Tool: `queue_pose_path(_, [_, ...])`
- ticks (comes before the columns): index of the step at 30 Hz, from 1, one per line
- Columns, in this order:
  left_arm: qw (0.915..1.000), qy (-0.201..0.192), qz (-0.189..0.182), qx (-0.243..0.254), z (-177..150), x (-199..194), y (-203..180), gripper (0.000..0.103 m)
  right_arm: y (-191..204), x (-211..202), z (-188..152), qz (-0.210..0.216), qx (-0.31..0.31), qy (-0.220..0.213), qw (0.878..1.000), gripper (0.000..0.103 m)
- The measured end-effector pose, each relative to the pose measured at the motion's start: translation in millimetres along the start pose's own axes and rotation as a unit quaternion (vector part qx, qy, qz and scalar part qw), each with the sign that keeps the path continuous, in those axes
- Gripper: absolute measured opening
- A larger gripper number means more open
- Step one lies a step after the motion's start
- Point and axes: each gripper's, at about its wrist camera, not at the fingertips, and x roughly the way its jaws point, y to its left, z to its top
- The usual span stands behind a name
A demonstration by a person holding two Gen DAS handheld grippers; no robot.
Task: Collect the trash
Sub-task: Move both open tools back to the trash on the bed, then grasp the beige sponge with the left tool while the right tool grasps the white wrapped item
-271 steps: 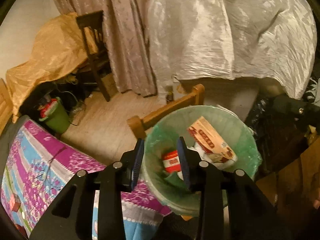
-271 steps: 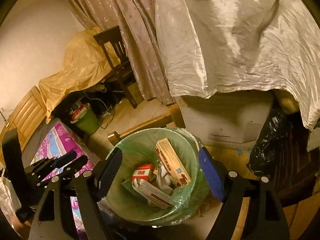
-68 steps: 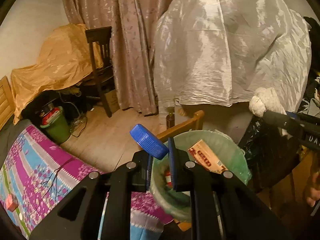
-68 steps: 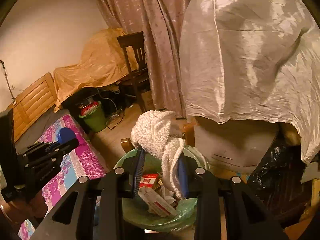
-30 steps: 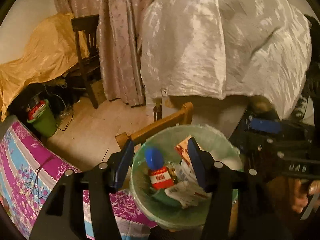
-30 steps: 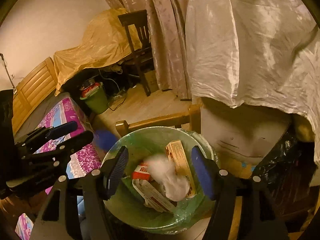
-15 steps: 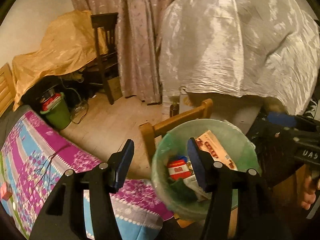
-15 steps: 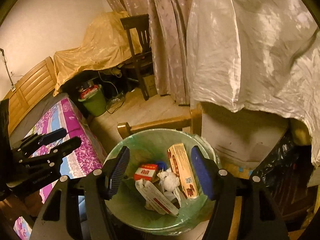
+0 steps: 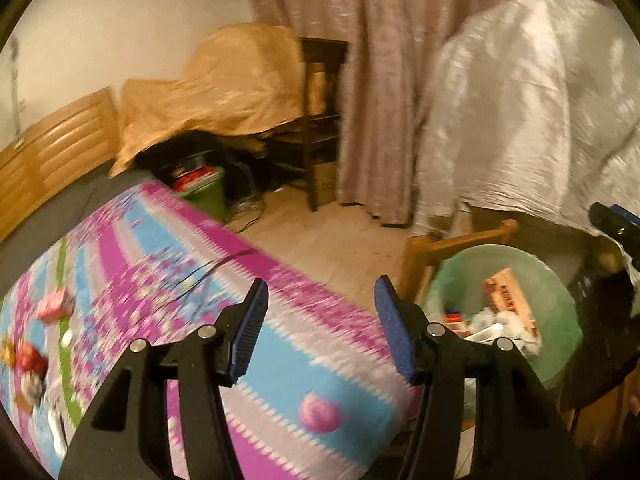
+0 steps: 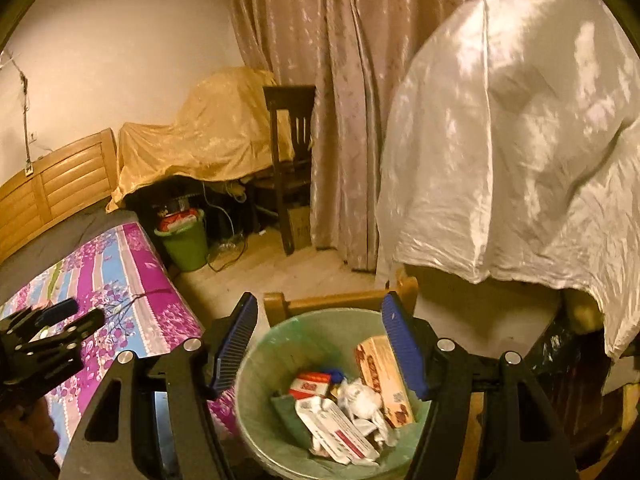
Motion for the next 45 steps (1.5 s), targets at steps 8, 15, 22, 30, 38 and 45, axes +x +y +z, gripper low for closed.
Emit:
queue_pose_path(8, [0.994,0.013,0.074,-0.08,-47.4,-31.4,91.0,0.053,96.1,-17.1,-11.6,0.036,-0.082,-0.039,0.995,0.071])
queue_pose_path(15, [0.9769,0.037,0.149,-0.149,-112.1,-68.3,173.2,0.053,194.9,-14.1,-34.4,0.115,-0.135,-0.003,0.984,0.072])
queue_pose_path(22, [0.9426,0.063,0.226,-0.238,-179.2,-110.0,265.3,0.053,305.0,-15.9,-74.5,0.226,-0.191,0.065,0.953,0.072])
queue_pose_path(30, [0.9119,0.064,0.265,-0.307,-233.2,-150.6,372.5,0.053,430.5,-15.6,-137.4,0.379,-0.203,0.207,0.879,0.072])
queue_pose_path(38, [0.926,0.057,0.217,-0.303,-241.3,-132.7,460.0,0.053,554.2,-13.6,-181.3,0.465,-0.197,0.288,0.813,0.07])
queue_pose_path(45, [0.9437,0.053,0.174,-0.276,-232.3,-104.4,489.5,0.06,609.1,-1.6,-200.3,0.467,-0.198,0.321,0.8,0.068])
